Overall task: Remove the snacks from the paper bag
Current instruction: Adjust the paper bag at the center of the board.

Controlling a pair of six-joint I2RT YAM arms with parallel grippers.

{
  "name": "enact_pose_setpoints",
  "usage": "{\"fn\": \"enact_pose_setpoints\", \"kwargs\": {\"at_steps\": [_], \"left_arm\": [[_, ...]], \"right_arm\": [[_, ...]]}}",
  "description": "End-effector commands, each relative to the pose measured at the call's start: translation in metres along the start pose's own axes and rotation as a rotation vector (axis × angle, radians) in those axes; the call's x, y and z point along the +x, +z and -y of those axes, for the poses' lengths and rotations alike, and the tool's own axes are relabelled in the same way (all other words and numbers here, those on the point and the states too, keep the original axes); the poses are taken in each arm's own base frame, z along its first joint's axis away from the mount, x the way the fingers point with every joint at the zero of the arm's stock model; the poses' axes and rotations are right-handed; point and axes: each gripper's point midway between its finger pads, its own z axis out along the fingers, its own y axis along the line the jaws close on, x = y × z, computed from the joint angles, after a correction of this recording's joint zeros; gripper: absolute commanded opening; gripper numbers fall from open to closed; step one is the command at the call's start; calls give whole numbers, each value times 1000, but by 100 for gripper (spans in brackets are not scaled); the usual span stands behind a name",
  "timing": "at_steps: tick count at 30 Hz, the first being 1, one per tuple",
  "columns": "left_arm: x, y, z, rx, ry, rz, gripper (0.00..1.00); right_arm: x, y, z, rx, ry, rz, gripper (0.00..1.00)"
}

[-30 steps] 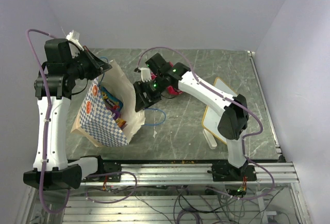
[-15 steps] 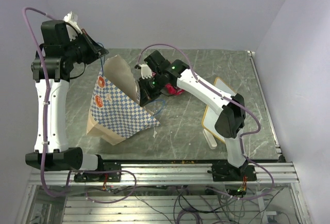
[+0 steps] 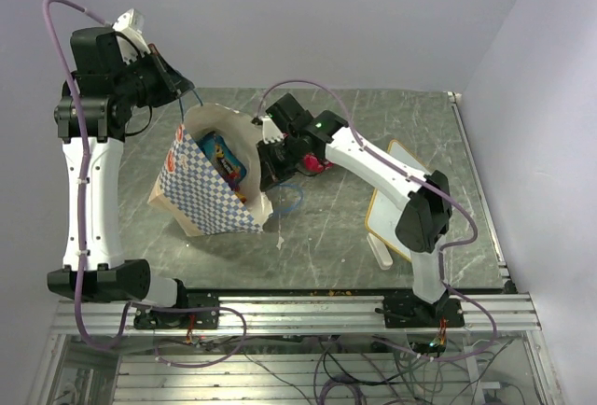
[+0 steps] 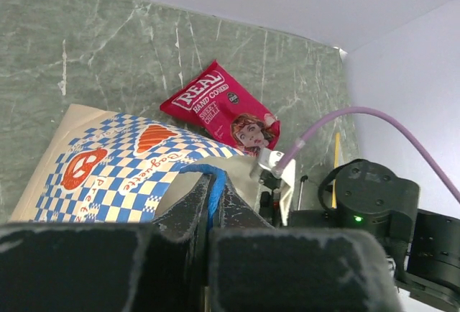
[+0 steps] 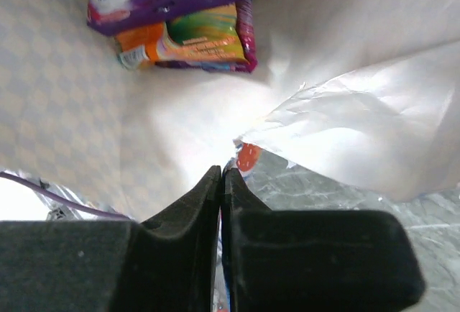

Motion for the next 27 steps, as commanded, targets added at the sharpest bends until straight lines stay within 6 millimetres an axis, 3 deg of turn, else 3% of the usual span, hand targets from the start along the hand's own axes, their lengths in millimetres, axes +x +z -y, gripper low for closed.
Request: {"fn": "enact_pose_setpoints", "kwargs": {"at_steps": [1, 5, 11, 18, 22, 27], "left_arm": [[-37, -35, 55, 225, 121, 190, 7], [0, -43, 69, 366, 62, 117, 7], [56, -63, 74, 474, -30, 6, 7], [98, -78, 66, 463, -116, -60, 7], [111, -86, 62, 444, -133, -76, 7], [116, -90, 59, 418, -140, -92, 7]], "right_arm": [[8, -28, 4, 51, -44, 17, 9], [27, -41, 5, 42, -106, 26, 19], [53, -42, -3, -8, -206, 53, 38], [82, -31, -32, -77, -361, 53, 39], [66, -34, -42, -65, -427, 167, 39], [21, -38, -56, -47, -523, 396, 39]]}}
